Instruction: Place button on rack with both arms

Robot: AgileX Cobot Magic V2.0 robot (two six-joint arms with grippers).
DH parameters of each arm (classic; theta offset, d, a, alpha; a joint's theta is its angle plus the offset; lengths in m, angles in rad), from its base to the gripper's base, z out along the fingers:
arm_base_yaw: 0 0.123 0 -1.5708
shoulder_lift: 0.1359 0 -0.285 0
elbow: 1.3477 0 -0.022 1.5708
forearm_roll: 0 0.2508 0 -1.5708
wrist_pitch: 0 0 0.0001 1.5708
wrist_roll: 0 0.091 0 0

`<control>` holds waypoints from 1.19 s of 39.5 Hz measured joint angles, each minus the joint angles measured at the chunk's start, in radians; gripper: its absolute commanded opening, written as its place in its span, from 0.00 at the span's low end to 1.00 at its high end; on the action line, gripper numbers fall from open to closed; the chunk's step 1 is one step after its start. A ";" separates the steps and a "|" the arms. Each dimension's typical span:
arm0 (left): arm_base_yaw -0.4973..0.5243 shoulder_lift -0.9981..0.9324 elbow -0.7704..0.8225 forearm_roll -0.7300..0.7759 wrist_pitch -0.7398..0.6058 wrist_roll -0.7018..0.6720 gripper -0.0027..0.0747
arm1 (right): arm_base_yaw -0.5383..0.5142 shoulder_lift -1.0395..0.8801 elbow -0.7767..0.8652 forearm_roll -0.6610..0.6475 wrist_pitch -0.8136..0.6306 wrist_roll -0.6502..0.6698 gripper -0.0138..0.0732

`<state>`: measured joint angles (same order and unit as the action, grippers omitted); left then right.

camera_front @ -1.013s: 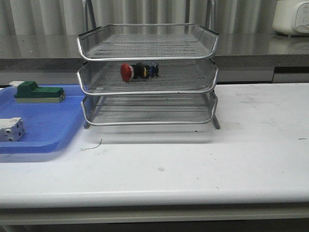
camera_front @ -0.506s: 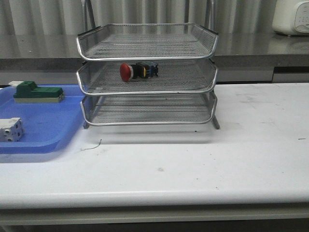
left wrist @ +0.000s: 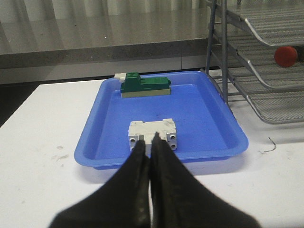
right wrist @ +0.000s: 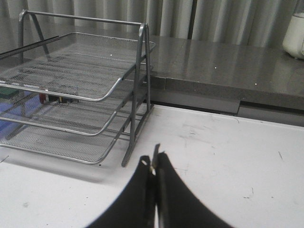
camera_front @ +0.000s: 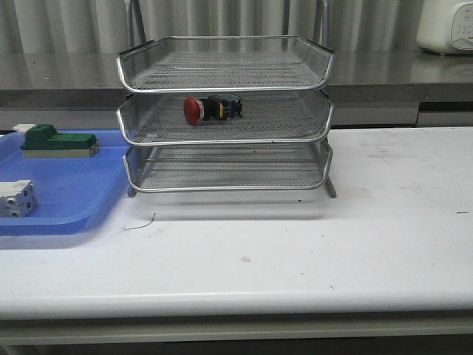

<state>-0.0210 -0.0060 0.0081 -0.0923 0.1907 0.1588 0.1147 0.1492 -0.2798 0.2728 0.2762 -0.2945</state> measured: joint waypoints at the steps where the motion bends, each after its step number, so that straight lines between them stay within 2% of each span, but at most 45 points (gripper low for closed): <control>1: 0.000 0.000 0.000 0.000 0.000 0.000 0.01 | 0.000 0.000 0.000 0.000 0.000 0.000 0.03; 11: 0.000 0.000 0.000 0.000 0.000 0.000 0.01 | 0.000 -0.015 0.041 -0.009 -0.012 0.009 0.03; 18: 0.000 0.000 0.000 0.000 0.000 0.000 0.01 | 0.000 -0.074 0.132 -0.146 -0.037 0.169 0.03; 22: 0.000 0.000 0.000 0.000 0.000 0.000 0.01 | -0.014 -0.131 0.195 -0.183 -0.053 0.216 0.03; 32: 0.000 0.000 0.000 0.000 -0.001 0.000 0.01 | -0.080 -0.159 0.306 -0.190 -0.062 0.231 0.03; 47: 0.000 0.000 0.000 0.000 -0.003 0.000 0.01 | -0.080 -0.159 0.309 -0.190 -0.019 0.233 0.03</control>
<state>-0.0210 -0.0060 0.0081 -0.0923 0.1881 0.1588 0.0350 -0.0095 0.0292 0.0825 0.2572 -0.0615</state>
